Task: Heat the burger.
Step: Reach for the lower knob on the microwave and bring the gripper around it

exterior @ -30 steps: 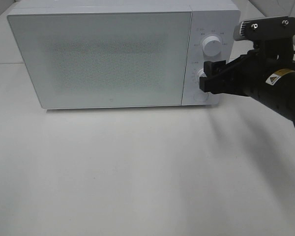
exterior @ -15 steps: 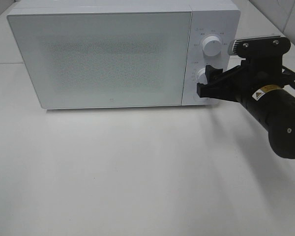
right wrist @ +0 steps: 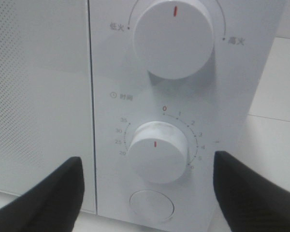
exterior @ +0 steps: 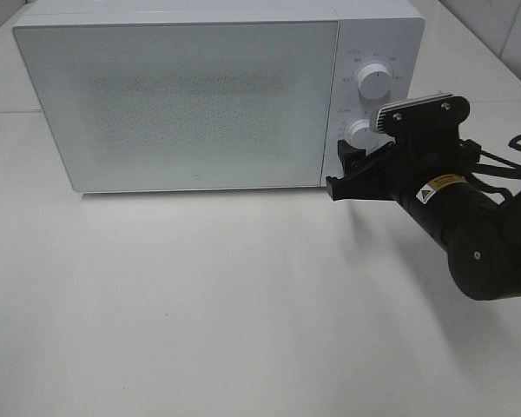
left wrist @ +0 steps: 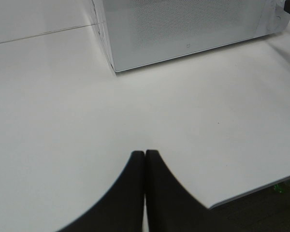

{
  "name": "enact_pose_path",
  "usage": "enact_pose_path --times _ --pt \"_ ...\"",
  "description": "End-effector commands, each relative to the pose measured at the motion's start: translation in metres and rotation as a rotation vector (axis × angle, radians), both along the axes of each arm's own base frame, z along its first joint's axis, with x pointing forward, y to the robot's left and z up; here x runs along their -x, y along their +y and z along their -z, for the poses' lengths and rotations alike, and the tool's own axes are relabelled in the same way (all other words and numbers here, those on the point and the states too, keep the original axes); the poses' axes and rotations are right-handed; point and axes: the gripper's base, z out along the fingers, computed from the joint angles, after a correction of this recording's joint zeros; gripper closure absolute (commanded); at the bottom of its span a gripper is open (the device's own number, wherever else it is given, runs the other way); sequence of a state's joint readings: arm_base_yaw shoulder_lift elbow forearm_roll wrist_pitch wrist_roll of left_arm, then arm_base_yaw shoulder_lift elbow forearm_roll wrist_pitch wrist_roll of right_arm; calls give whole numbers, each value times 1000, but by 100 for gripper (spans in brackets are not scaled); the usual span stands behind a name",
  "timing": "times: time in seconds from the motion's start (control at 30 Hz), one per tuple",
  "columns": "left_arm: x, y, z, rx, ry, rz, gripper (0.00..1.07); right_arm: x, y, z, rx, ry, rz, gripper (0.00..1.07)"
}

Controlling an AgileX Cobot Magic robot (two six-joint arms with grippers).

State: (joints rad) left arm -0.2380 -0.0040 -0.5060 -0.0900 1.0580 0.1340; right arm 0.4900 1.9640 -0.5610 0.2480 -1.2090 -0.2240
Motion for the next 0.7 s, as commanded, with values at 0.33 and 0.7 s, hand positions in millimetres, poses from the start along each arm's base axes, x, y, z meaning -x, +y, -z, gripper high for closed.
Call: enact_pose_path --times 0.33,0.7 --pt "2 0 0 13 -32 -3 106 -17 2 -11 -58 -119 68 36" --pt "2 0 0 13 -32 -3 106 -23 4 -15 -68 -136 73 36"
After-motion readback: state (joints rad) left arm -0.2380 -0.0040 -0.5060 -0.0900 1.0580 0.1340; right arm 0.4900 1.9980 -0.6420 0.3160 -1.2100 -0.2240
